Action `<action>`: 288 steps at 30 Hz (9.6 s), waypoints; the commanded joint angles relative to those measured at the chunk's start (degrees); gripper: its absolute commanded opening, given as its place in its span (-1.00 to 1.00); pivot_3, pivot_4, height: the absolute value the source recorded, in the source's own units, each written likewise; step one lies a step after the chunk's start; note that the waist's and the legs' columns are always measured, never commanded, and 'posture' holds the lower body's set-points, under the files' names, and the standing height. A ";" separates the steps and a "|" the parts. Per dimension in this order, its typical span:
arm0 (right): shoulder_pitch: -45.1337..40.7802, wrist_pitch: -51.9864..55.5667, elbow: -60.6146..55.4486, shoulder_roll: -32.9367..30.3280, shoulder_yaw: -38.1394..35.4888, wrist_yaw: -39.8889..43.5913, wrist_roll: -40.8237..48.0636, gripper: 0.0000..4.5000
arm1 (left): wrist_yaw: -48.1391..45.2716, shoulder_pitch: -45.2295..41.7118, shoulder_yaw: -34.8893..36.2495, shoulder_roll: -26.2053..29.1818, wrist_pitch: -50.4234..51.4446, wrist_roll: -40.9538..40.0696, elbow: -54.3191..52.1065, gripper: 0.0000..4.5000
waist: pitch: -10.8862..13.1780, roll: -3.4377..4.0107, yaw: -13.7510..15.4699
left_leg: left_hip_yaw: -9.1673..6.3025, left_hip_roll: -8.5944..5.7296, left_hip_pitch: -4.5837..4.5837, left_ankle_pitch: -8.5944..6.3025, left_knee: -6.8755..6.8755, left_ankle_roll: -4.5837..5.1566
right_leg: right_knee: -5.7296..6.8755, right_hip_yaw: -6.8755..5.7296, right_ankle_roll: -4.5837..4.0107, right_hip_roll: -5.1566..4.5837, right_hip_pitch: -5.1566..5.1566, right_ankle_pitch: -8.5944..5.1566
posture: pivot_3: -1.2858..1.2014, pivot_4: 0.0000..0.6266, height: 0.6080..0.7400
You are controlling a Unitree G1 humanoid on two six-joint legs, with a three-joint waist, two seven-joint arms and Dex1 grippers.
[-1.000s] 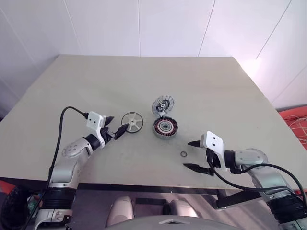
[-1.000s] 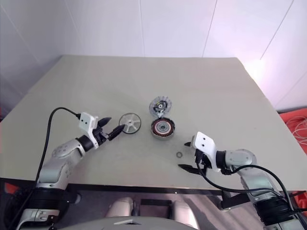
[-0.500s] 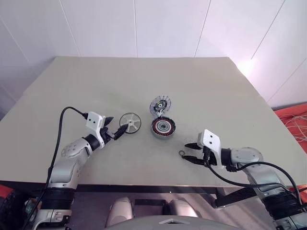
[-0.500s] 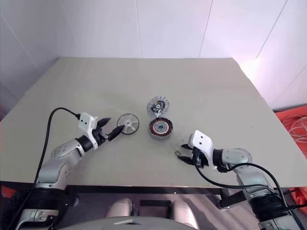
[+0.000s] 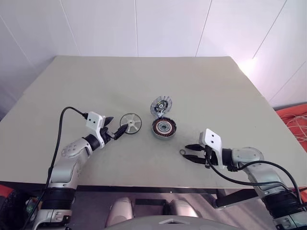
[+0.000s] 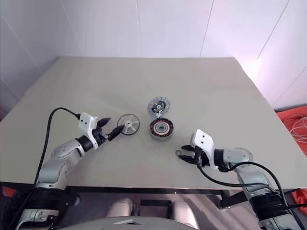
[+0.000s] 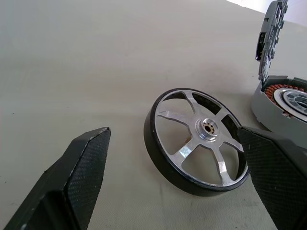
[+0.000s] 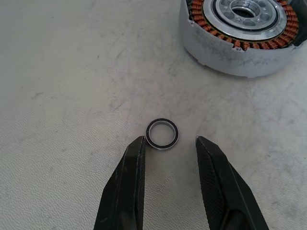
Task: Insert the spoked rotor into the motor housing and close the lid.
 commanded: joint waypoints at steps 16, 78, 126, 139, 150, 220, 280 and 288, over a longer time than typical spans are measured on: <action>-3.02 3.27 -1.58 0.43 0.23 1.56 1.10 -0.20 | 0.31 -0.23 1.40 0.39 -1.12 -0.49 -1.95 1.00 | 0.00 0.00 0.02 | -0.46 0.01 -0.22 0.02 -0.10 -0.02 | 0.00 -0.61 -0.34 -0.07 0.01 -0.14 | 0.03 -1.00 1.00; -22.14 28.74 -3.47 11.21 3.30 -12.41 6.15 -0.75 | 4.69 -1.31 2.83 0.99 3.42 0.11 -2.69 1.00 | 0.03 0.10 0.15 | -1.60 0.01 -0.71 0.65 -0.10 -0.79 | 0.26 -1.80 -0.80 -0.17 0.04 -0.40 | 0.03 -1.00 1.00; -22.94 17.93 6.20 14.00 3.34 -10.04 0.08 0.28 | 4.70 -0.74 2.89 1.28 2.22 0.49 -2.73 1.00 | 0.03 0.10 0.13 | -1.70 0.01 -0.71 0.68 -0.09 -0.81 | 0.30 -1.91 -0.83 -0.17 0.09 -0.39 | 0.03 -1.00 1.00; -23.71 19.05 4.29 15.89 1.36 -9.34 3.62 -0.13 | 4.82 -0.83 2.75 1.16 2.14 0.62 -2.58 1.00 | 0.03 0.10 0.14 | -1.70 0.01 -0.71 0.69 -0.08 -0.80 | 0.31 -1.92 -0.83 -0.18 0.09 -0.39 | 0.03 -1.00 1.00; -22.41 21.77 0.85 15.07 3.71 -6.71 3.68 -0.98 | 5.02 -0.51 2.91 1.09 2.22 0.71 -2.85 1.00 | 0.03 0.10 0.14 | -1.72 0.01 -0.71 0.69 -0.08 -0.80 | 0.31 -1.93 -0.84 -0.18 0.10 -0.39 | 0.03 -1.00 1.00; -24.46 19.66 12.01 18.29 2.26 -11.54 1.25 -0.98 | 5.11 -0.84 3.01 1.30 1.78 1.21 -2.89 1.00 | 0.03 0.10 0.12 | -1.78 0.01 -0.70 0.74 -0.07 -0.83 | 0.35 -2.00 -0.85 -0.18 0.13 -0.39 | 0.03 -1.00 1.00; -22.93 19.59 8.76 17.24 -0.27 -13.34 2.34 -0.98 | 4.65 -1.07 3.03 2.01 1.62 1.12 -1.82 1.00 | 0.01 0.07 0.13 | -1.80 0.00 -0.56 0.74 -0.09 -0.84 | 0.31 -2.01 -0.86 -0.19 0.27 -0.39 | 0.03 -1.00 1.00; -24.34 20.80 5.95 16.84 -0.73 -13.13 3.36 -0.98 | 4.64 -1.04 3.01 2.01 1.69 1.11 -1.80 1.00 | 0.01 0.07 0.14 | -1.80 0.00 -0.63 0.74 -0.09 -0.84 | 0.32 -2.01 -0.86 -0.19 0.21 -0.39 | 0.03 -1.00 1.00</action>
